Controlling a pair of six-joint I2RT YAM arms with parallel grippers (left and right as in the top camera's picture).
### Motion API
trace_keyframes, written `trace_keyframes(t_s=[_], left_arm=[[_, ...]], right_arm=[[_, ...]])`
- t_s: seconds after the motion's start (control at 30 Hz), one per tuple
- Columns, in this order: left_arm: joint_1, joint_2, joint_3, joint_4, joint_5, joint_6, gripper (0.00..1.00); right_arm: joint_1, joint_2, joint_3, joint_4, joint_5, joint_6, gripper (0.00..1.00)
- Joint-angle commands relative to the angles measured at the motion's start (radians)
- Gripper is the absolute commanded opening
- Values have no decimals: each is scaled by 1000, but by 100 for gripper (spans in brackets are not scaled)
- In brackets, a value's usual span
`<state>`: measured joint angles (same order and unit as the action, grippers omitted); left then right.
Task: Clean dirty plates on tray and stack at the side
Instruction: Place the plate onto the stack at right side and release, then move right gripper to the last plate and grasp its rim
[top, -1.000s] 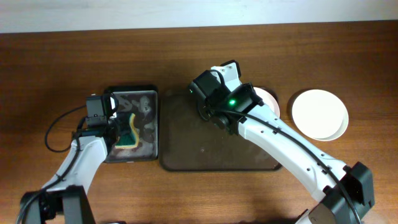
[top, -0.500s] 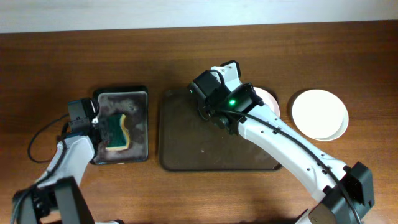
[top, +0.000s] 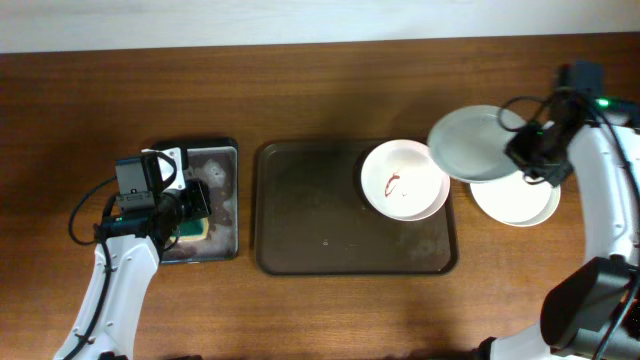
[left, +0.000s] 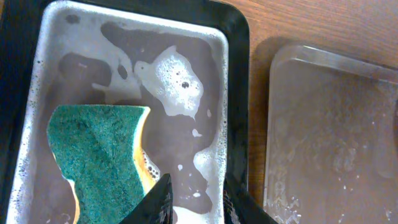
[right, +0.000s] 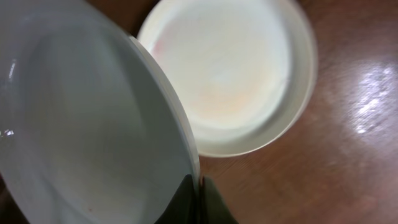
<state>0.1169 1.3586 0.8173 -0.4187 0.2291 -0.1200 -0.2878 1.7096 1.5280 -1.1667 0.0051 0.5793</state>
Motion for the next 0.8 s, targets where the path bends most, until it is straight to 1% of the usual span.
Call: trace_keyframes(t_s=[0.0, 0.1, 0.17, 0.2, 0.27, 0.3, 0.33, 0.37, 0.43, 0.47, 0.5, 0.57, 0.6, 0.67, 0.7, 0.77], left_arm=[[-4, 2, 1, -10, 10, 2, 25], [-4, 2, 1, -10, 10, 2, 25], [-4, 2, 1, -10, 10, 2, 25], [-4, 2, 1, -10, 10, 2, 25], [-4, 2, 1, -10, 10, 2, 25], [-4, 2, 1, -10, 10, 2, 25], [-4, 2, 1, -10, 10, 2, 25], [-4, 2, 1, -10, 10, 2, 25], [-4, 2, 1, -10, 10, 2, 25], [-4, 2, 1, -10, 10, 2, 25], [-4, 2, 1, -10, 10, 2, 25], [-4, 2, 1, -11, 10, 2, 25], [-4, 2, 1, -14, 10, 2, 26], [-4, 2, 1, -13, 10, 2, 27], [-4, 2, 1, -14, 10, 2, 27], [-4, 2, 1, -14, 10, 2, 27]], right_arm=[[-101, -18, -64, 6, -20, -6, 4], [-193, -18, -160, 47, -20, -7, 4], [-205, -18, -192, 67, -20, -27, 4], [-205, -18, -201, 71, -21, -33, 11], [-201, -18, -201, 79, -30, -37, 69], [-195, -18, -201, 90, -69, -82, 71], [-174, -18, -201, 134, -195, -216, 72], [-153, -18, -201, 151, -256, -286, 73], [-63, -18, -201, 164, -290, -418, 73], [-16, -16, -201, 174, -289, -462, 73], [39, -14, -201, 196, -282, -499, 71], [116, 3, -201, 233, -261, -519, 68], [143, 21, -201, 233, -259, -505, 65], [175, 67, -201, 238, -256, -479, 63], [191, 99, -202, 243, -259, -462, 61], [209, 155, -202, 249, -256, -455, 52]])
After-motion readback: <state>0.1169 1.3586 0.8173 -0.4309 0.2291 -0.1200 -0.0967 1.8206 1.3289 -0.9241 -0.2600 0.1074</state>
